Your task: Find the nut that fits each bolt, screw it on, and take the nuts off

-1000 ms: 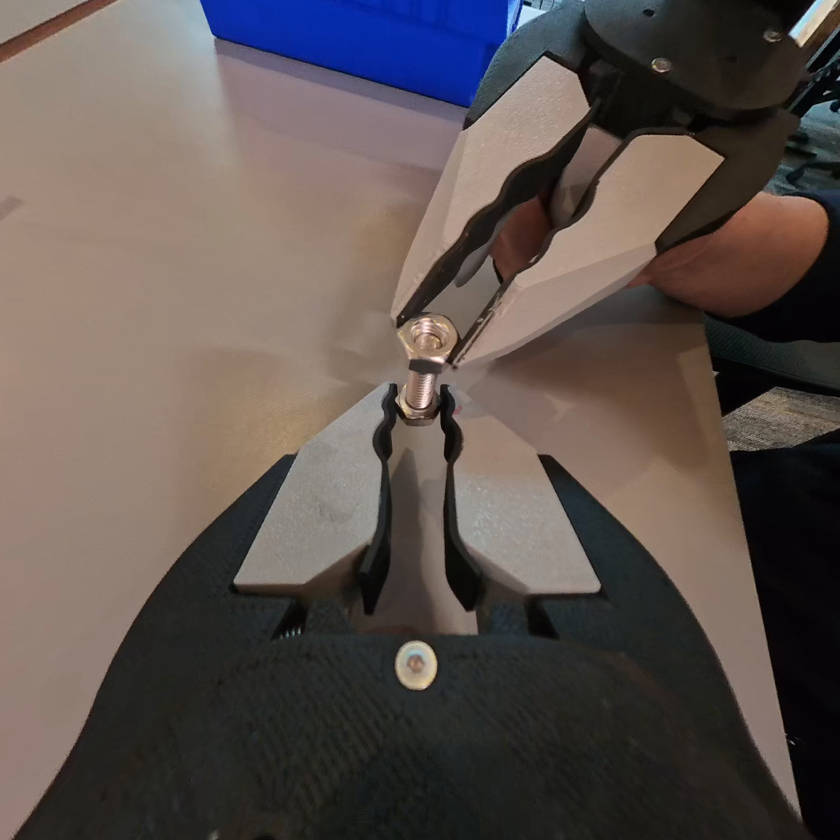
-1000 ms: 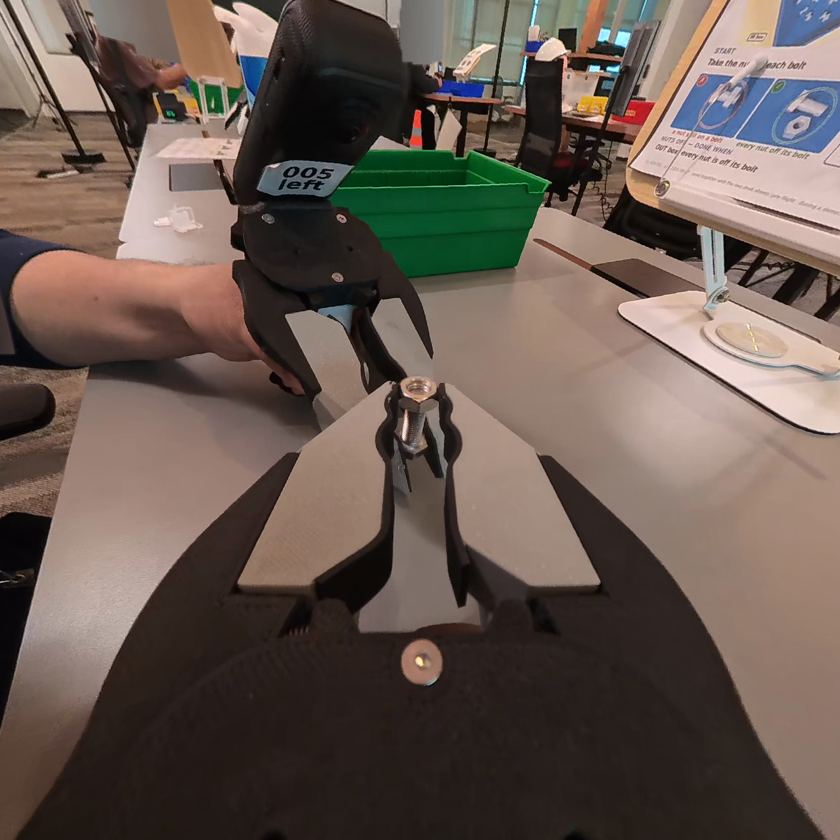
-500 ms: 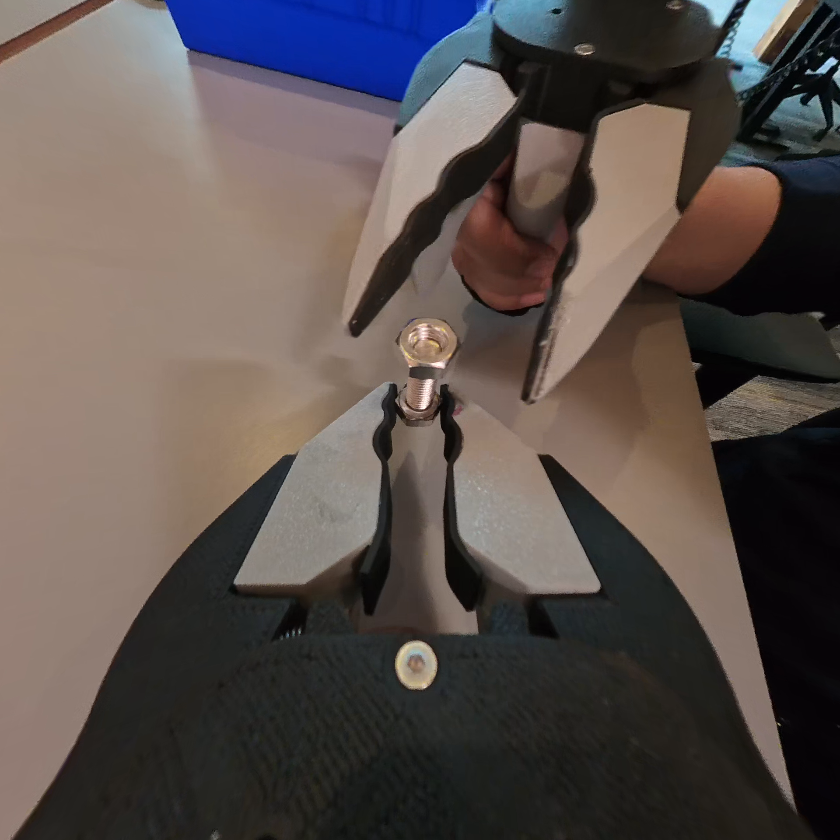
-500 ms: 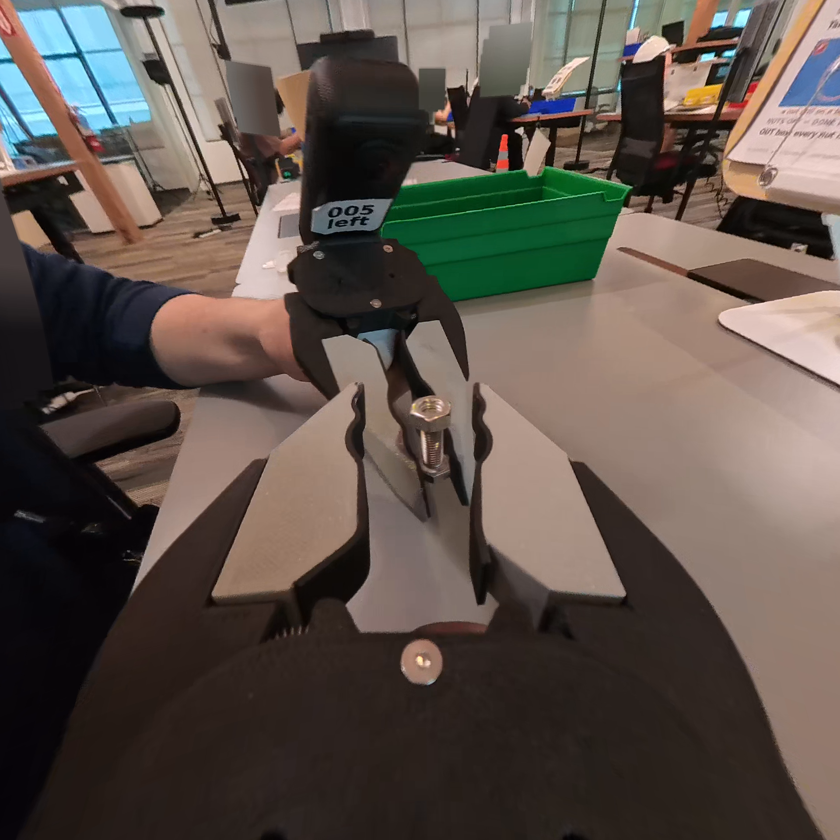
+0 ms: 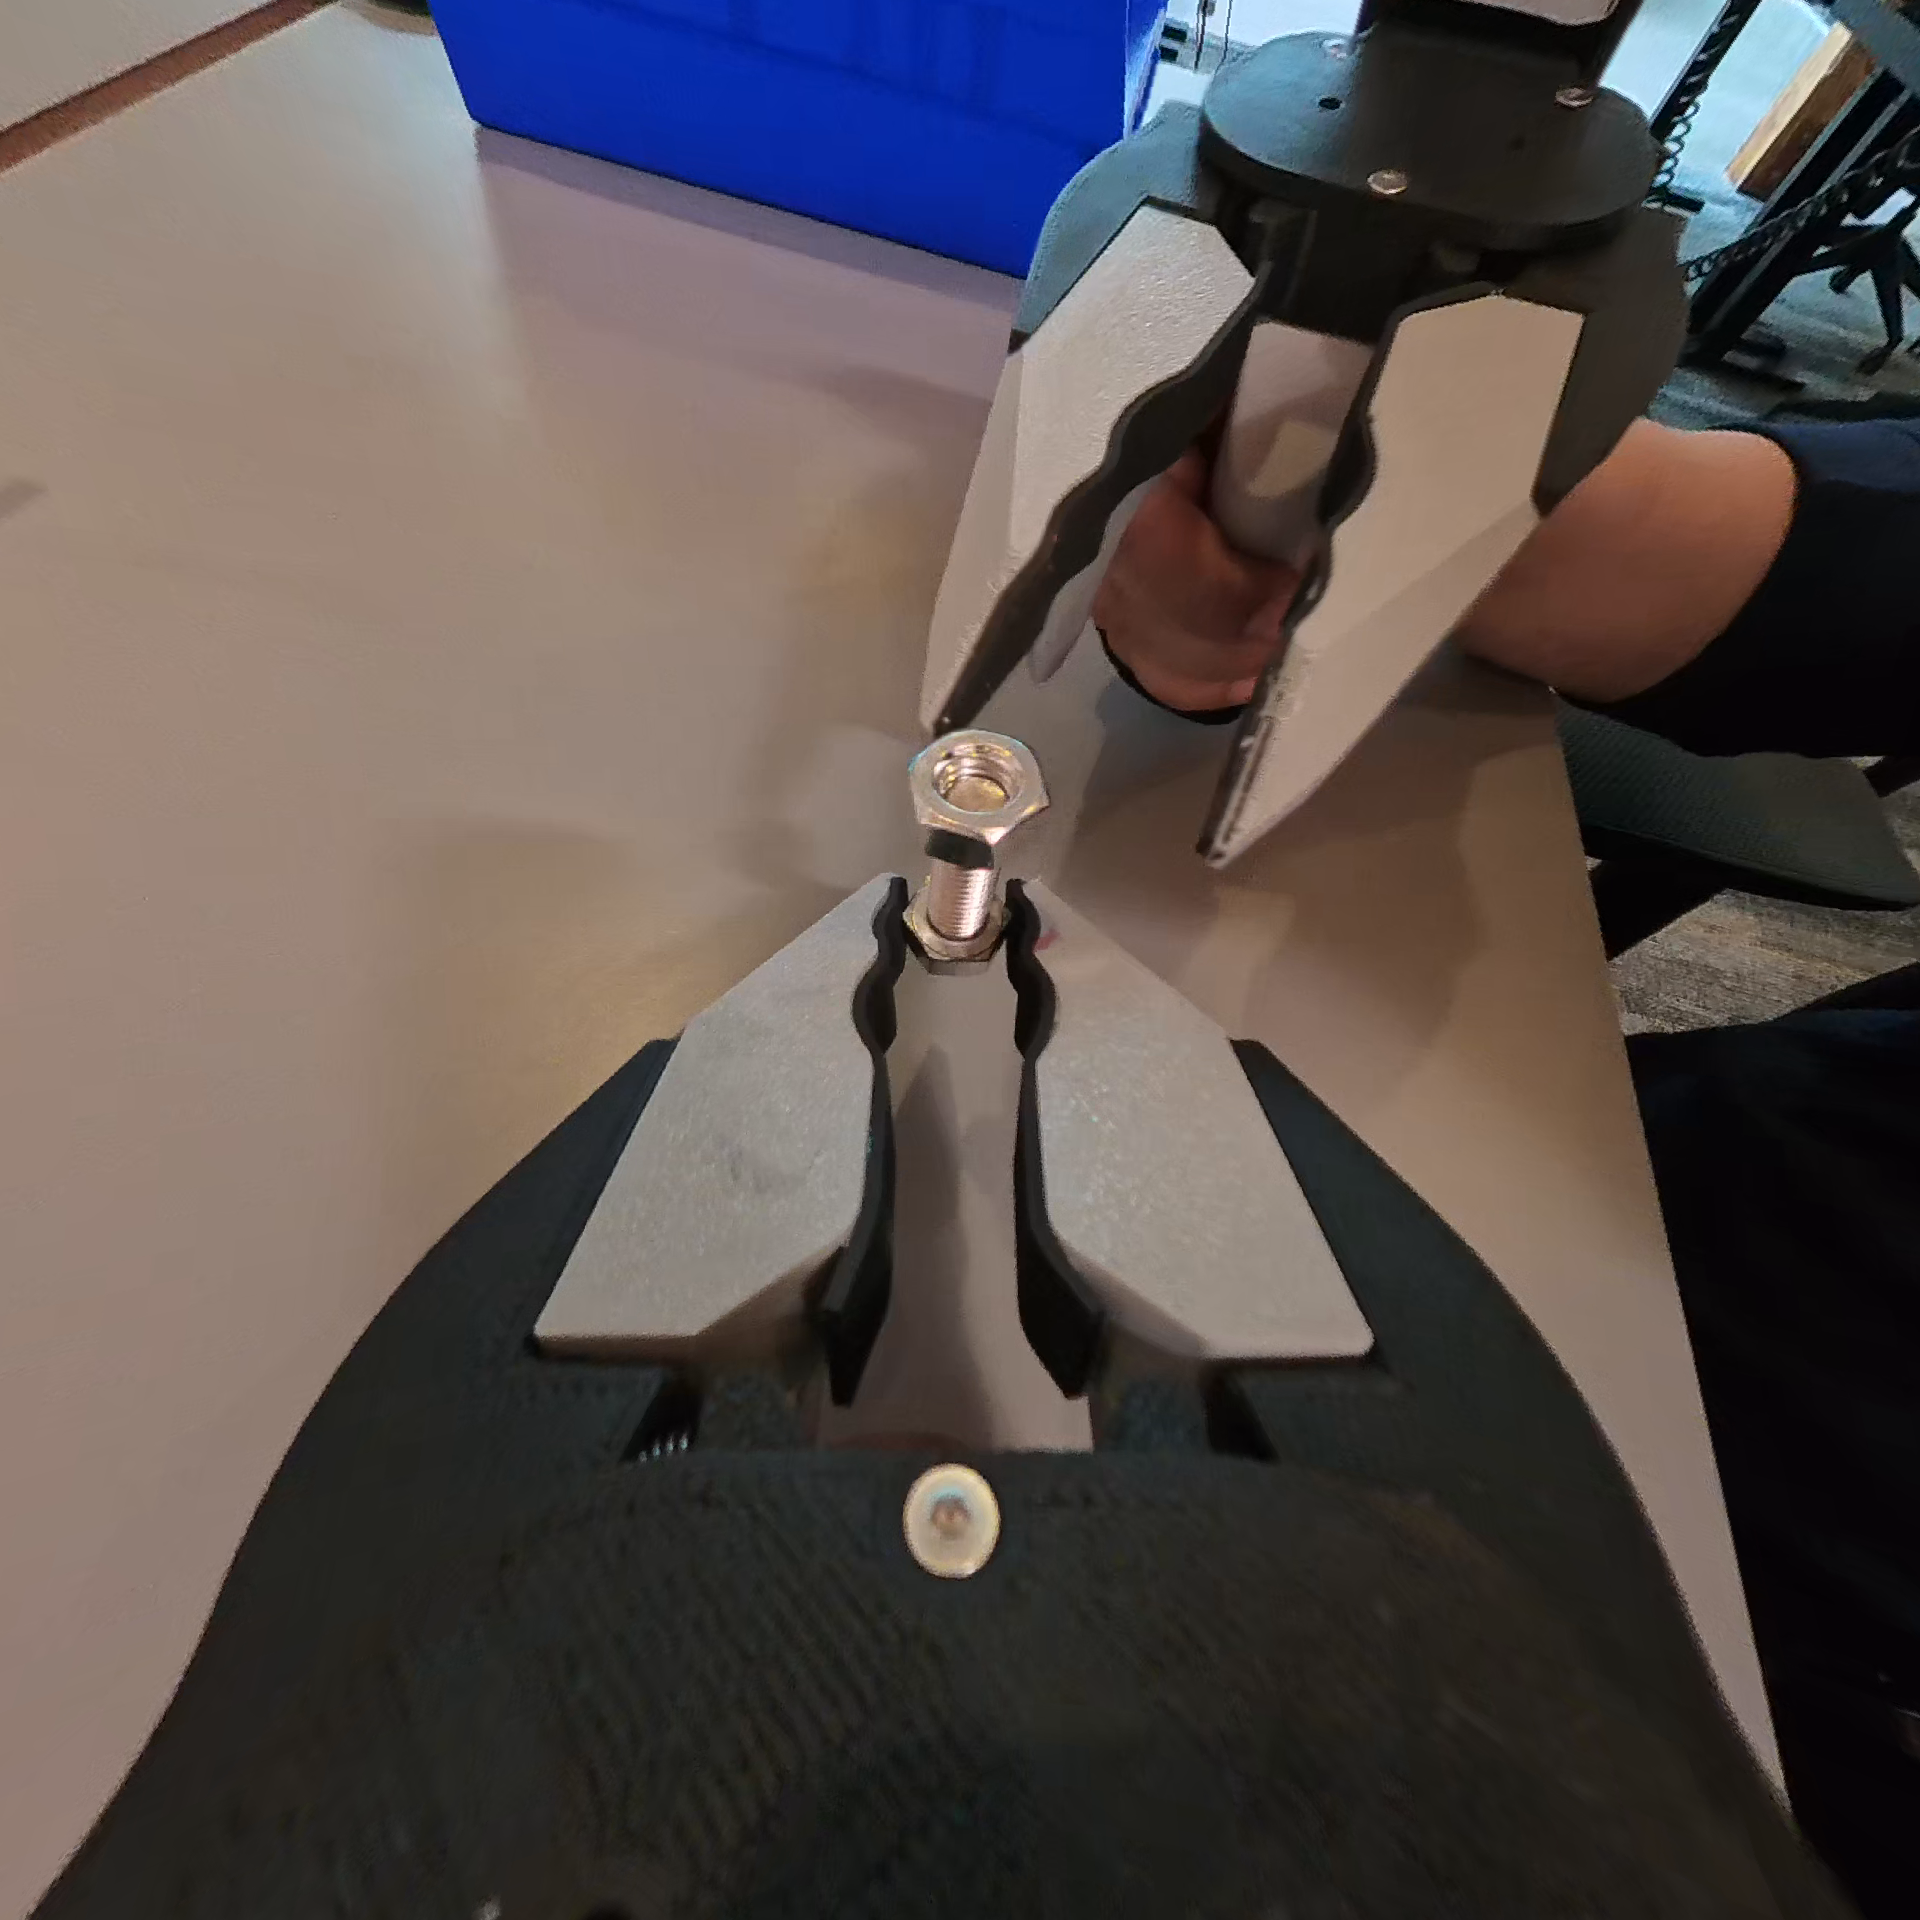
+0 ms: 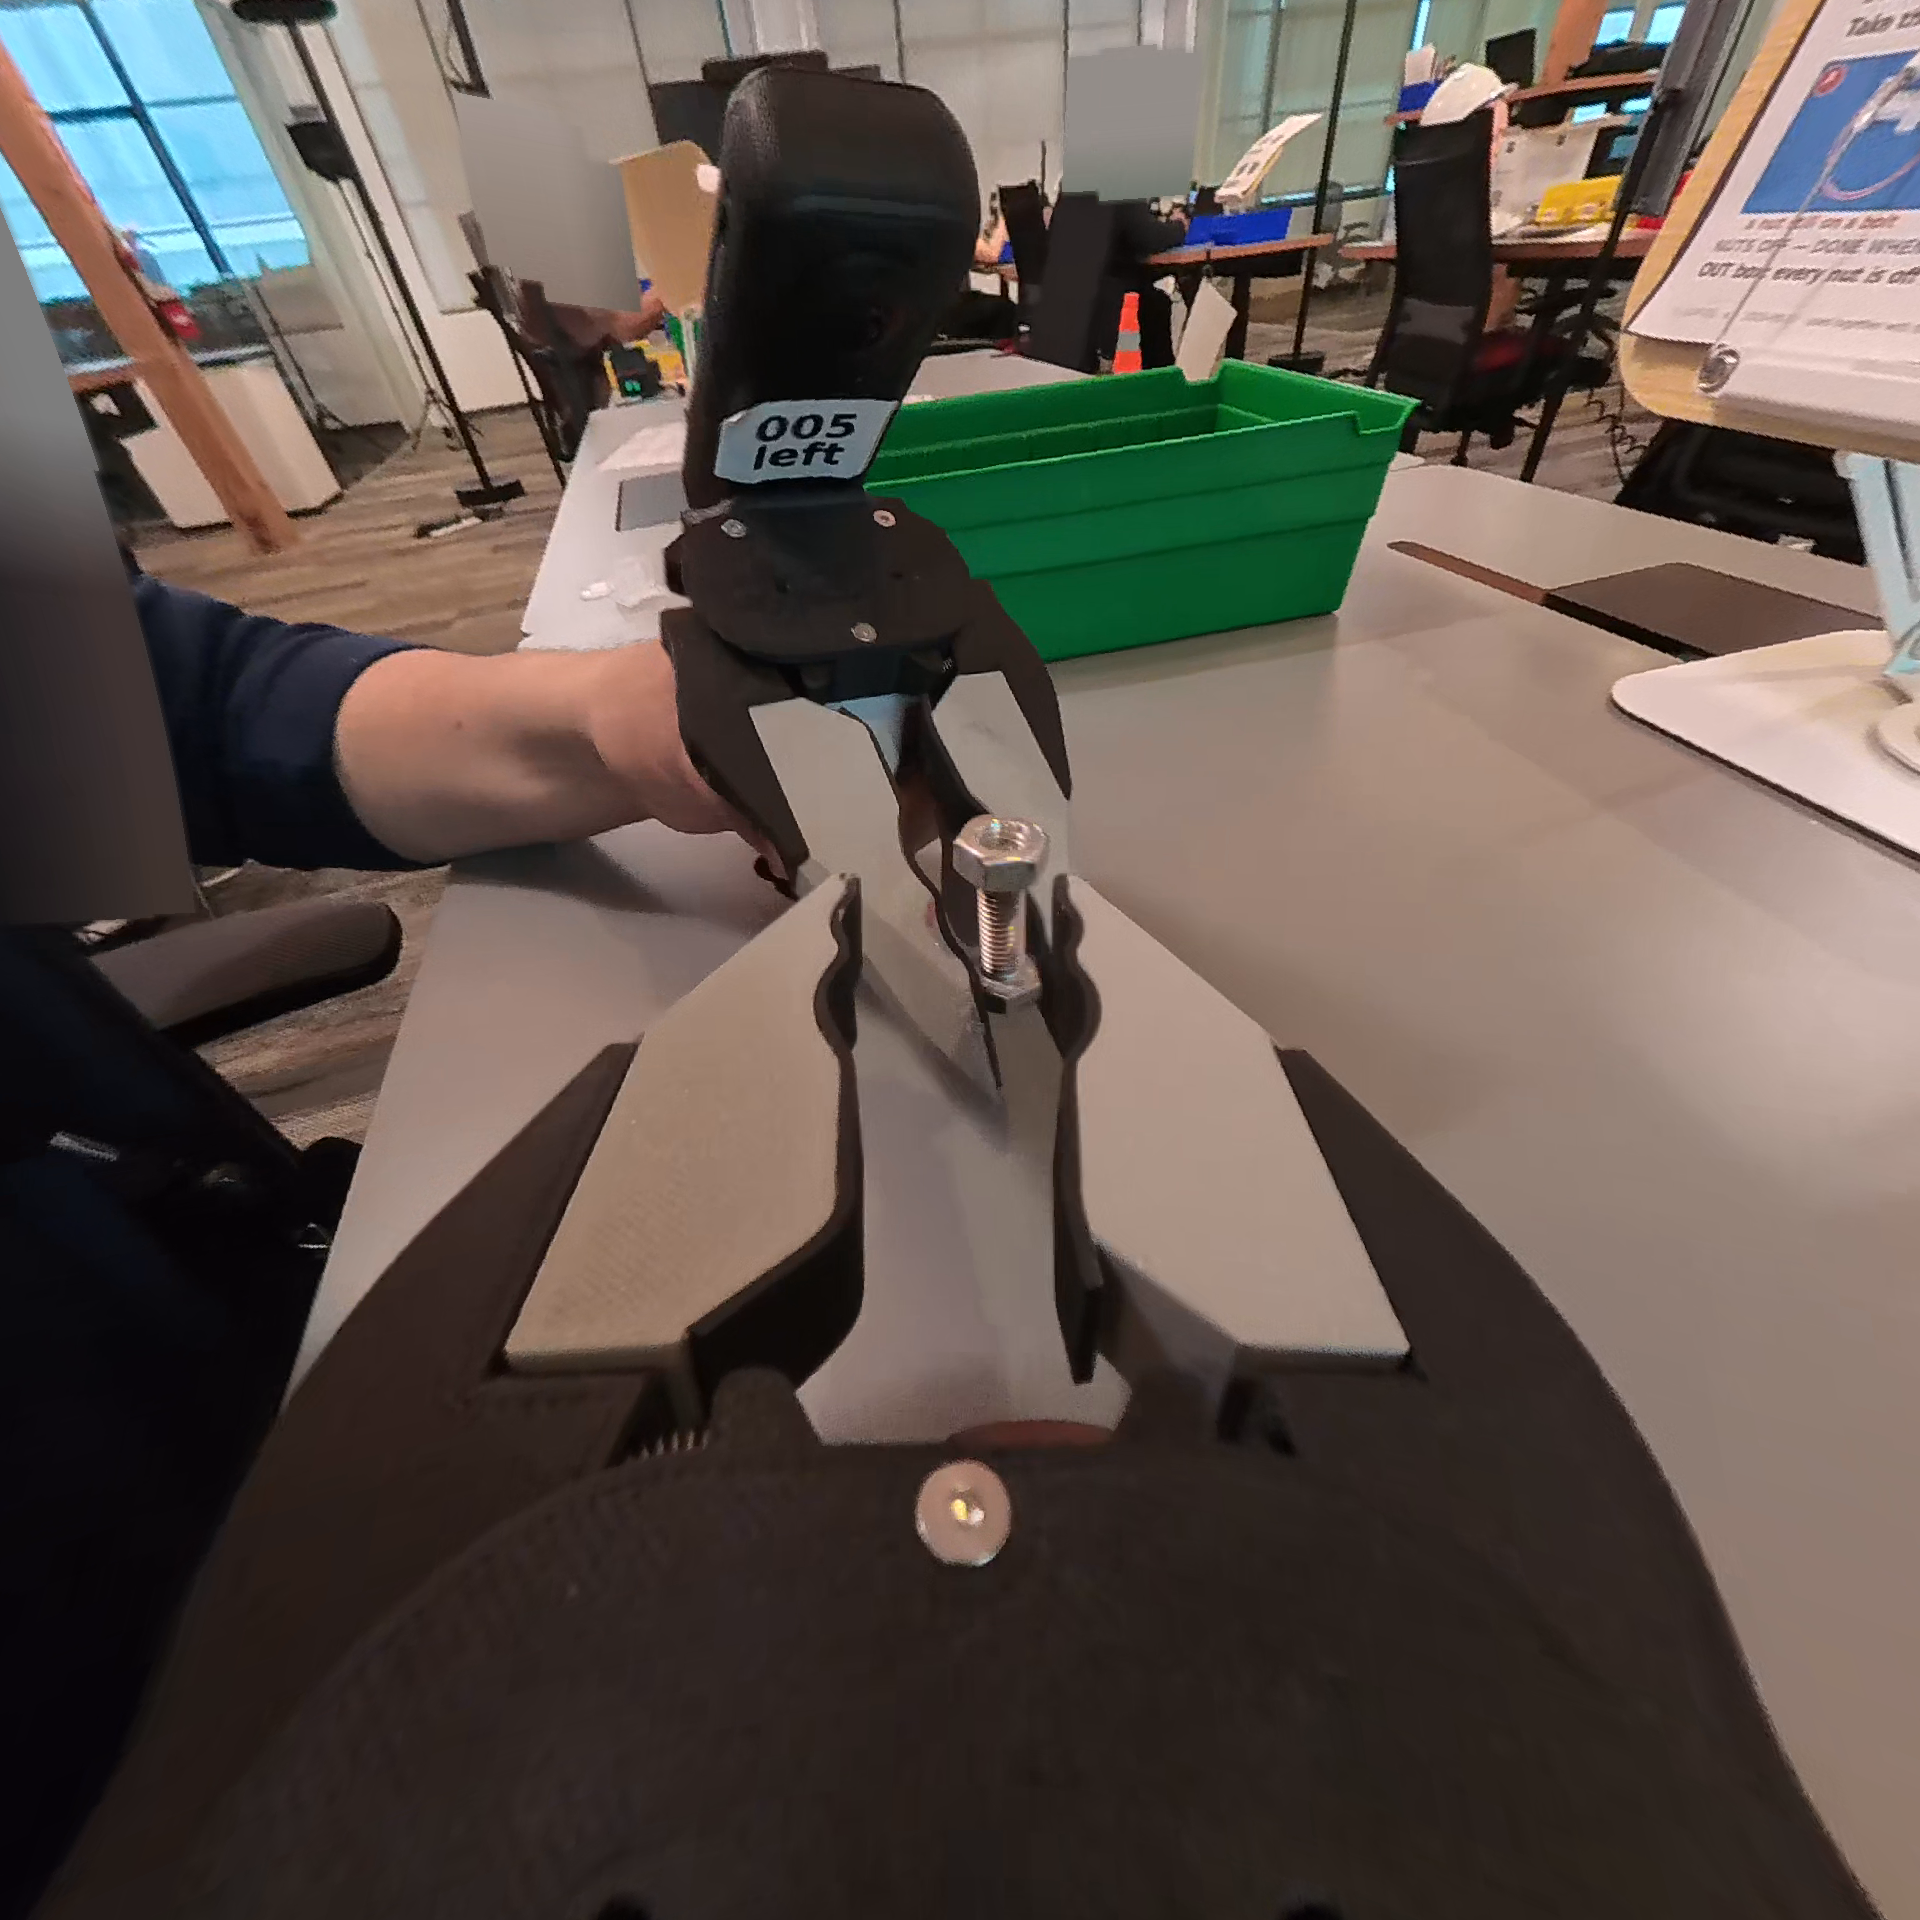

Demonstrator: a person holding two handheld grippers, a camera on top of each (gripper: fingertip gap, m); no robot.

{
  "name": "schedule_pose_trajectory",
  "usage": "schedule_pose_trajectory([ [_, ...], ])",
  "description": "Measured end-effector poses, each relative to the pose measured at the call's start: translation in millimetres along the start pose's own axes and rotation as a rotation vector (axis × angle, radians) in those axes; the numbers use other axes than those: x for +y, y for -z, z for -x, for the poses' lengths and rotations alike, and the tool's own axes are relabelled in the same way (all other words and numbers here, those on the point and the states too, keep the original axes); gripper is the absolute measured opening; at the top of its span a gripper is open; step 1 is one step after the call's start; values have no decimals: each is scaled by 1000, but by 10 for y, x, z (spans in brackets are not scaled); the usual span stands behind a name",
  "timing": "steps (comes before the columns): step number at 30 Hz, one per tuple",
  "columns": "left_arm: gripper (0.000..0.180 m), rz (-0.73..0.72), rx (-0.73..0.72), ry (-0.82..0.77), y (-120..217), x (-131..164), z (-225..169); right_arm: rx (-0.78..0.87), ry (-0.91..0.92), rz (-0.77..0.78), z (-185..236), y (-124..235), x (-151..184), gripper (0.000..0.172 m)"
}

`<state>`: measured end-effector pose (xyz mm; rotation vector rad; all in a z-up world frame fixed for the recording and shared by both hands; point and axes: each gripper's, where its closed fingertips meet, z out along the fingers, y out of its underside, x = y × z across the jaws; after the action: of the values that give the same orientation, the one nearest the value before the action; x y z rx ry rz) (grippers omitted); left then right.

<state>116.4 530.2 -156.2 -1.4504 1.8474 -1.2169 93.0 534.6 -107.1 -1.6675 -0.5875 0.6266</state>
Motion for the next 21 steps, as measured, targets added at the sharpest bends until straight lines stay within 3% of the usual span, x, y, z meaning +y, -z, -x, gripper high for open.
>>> schedule_pose_trajectory([
  [10, 17, 4, -5, -3, -6, 10, 9, 5, 51, 27, 23, -150, -14, 40],
  [14, 17, -3, -7, 14, 16, 7, 44, 30, 57, -4, 3, 22, -32, 28],
  [21, 17, 4, 2, -11, -20, 2, -27, 5, 43, 14, -11, -148, -67, 41],
])
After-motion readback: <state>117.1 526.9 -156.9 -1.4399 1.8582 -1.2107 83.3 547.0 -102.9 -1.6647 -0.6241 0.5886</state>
